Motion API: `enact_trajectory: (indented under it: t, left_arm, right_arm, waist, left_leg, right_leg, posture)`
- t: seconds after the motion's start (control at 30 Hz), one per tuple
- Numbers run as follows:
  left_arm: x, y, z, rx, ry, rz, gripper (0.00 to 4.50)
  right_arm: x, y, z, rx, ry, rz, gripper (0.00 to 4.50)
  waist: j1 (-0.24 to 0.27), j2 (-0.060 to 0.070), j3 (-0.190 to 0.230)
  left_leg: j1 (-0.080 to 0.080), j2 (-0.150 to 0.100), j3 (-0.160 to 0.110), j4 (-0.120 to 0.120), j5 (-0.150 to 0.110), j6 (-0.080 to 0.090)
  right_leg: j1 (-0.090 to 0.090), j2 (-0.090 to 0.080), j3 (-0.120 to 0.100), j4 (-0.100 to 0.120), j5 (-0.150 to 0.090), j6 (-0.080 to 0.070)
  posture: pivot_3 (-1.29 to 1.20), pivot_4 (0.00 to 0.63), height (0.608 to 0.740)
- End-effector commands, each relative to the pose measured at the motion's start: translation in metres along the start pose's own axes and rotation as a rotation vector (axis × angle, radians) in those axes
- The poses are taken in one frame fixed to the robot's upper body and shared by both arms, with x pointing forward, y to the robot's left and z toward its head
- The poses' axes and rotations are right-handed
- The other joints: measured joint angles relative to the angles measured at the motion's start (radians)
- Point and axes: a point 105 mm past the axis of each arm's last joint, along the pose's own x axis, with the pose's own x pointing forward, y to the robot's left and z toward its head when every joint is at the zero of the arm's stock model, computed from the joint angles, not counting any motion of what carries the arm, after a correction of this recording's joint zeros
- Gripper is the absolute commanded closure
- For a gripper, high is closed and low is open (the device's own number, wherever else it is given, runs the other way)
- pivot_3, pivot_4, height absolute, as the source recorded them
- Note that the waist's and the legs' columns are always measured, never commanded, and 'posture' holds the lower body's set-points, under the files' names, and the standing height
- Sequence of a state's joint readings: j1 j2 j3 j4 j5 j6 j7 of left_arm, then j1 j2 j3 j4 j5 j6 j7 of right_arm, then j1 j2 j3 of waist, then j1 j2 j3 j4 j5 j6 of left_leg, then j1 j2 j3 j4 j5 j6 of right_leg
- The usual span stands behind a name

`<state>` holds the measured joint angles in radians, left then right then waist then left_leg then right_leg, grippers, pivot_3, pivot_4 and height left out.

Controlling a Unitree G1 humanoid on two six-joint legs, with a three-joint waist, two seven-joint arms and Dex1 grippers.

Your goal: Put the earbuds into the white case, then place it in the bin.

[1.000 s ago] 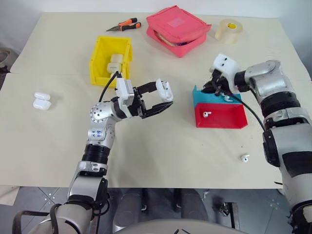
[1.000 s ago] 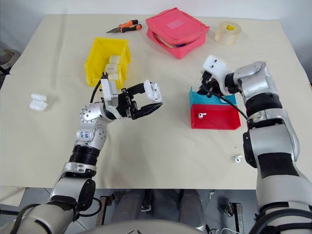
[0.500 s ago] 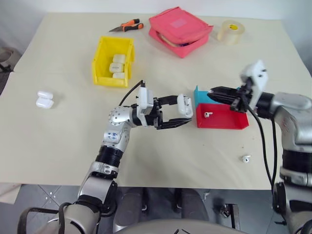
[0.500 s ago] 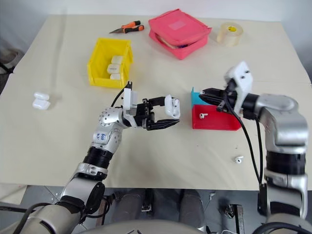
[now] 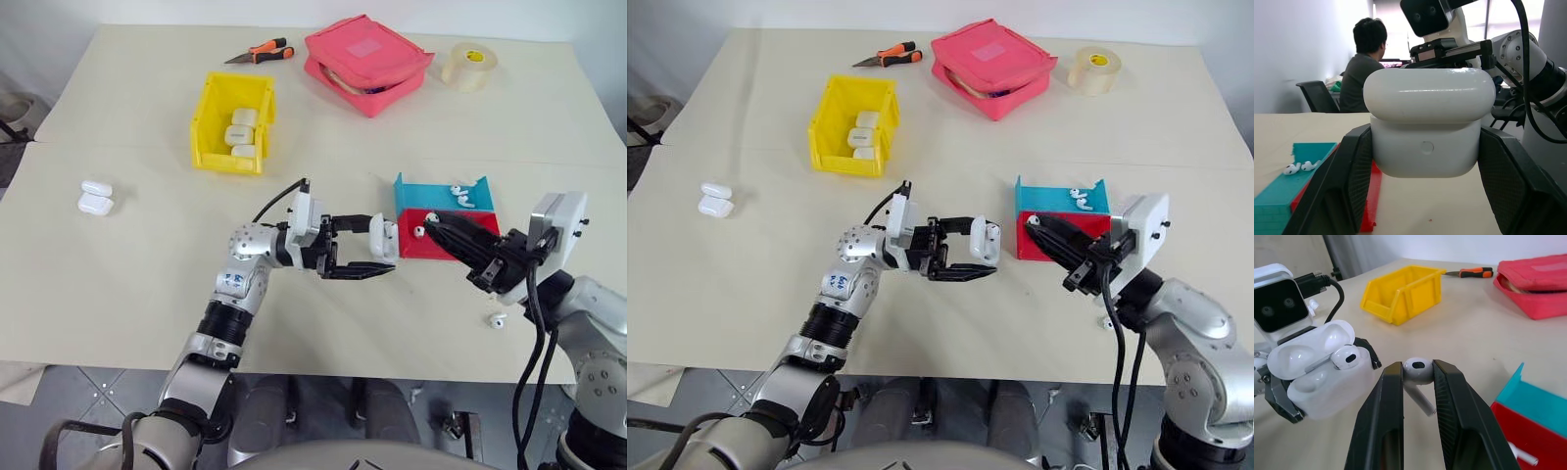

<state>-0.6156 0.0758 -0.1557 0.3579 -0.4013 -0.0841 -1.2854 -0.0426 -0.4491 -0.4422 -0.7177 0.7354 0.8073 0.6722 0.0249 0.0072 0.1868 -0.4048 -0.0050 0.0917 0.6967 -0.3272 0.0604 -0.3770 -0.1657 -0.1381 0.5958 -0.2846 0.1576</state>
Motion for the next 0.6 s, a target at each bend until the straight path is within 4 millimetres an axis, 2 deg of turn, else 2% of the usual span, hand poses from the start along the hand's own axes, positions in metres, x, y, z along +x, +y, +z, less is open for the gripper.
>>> enact_trajectory:
  t: [0.03,0.17,0.37,0.6]
  left_arm:
    - [0.006,-0.004,0.009,0.030,-0.031,-0.042,1.71]
    - [0.006,-0.003,0.010,0.031,-0.026,-0.055,1.71]
    - [0.005,-0.002,0.010,0.034,-0.018,-0.066,1.71]
    - [0.006,0.001,0.011,0.039,-0.017,-0.081,1.71]
  right_arm:
    - [-0.001,0.019,0.008,0.022,-0.067,0.035,4.00]
    - [-0.002,0.027,0.006,0.094,-0.107,0.028,4.00]
    - [-0.004,0.038,0.015,0.167,-0.231,0.038,4.00]
    - [0.000,0.052,0.007,0.209,-0.249,0.096,4.00]
  waist:
    - [0.001,0.000,0.000]
    - [0.000,0.000,0.000]
    - [0.000,0.000,0.000]
    - [0.000,0.000,0.000]
  left_leg:
    - [0.000,0.000,0.000,0.000,0.000,0.000]
    - [0.000,0.000,0.000,0.000,0.000,0.000]
    - [0.000,0.000,0.000,0.000,0.000,0.000]
    - [0.000,0.000,0.000,0.000,0.000,0.001]
  right_leg:
    - [0.000,0.000,0.000,0.000,0.000,0.000]
    - [0.000,0.000,0.000,0.000,0.000,0.000]
    - [0.000,0.000,0.000,0.000,0.000,0.000]
    - [0.000,0.000,0.000,0.000,0.000,0.000]
  posture:
    - [0.00,0.150,0.740]
    - [0.00,0.150,0.740]
    - [0.00,0.150,0.740]
    - [0.00,0.150,0.740]
